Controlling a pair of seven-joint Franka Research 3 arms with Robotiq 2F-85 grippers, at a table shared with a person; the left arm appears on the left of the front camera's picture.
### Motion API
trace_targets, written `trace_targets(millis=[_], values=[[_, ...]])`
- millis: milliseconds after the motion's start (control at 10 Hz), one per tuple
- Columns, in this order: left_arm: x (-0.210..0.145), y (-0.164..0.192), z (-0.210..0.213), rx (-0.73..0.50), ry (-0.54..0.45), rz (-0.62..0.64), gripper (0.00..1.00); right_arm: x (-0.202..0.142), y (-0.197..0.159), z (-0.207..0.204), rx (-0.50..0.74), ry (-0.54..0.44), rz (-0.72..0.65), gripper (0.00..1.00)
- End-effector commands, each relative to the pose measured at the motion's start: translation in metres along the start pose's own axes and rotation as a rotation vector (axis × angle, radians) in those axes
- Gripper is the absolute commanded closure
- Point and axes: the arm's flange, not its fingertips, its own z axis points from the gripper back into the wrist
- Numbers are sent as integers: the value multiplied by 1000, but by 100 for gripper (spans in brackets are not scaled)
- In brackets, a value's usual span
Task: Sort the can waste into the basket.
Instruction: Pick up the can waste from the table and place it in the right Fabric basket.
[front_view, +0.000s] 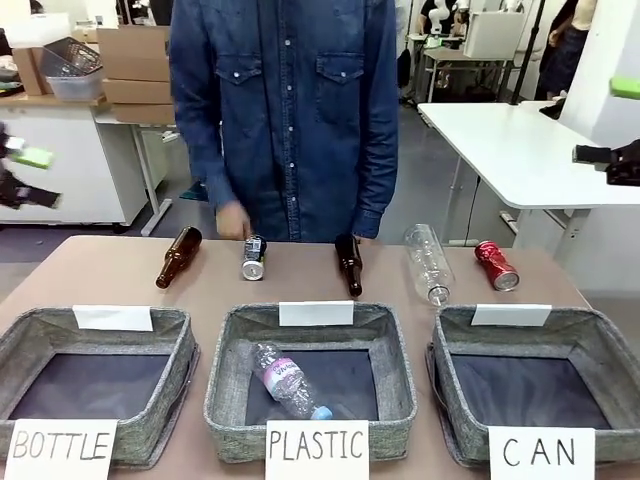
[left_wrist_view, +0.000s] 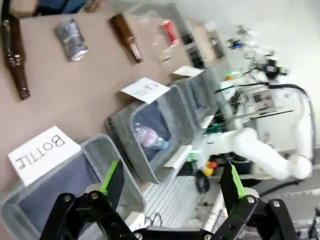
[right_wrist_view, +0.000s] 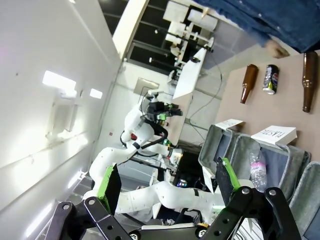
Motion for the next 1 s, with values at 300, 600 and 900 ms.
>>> trace_targets(millis=[300, 600, 900], values=[[139, 10, -191, 357, 449, 133, 0, 5, 0, -3, 23, -10, 29, 0], [155, 33, -295, 525, 388, 124, 0, 5, 0, -3, 23, -10, 29, 0], [144, 32, -291, 430, 444, 117, 0, 5, 0, -3, 23, -10, 29, 0]])
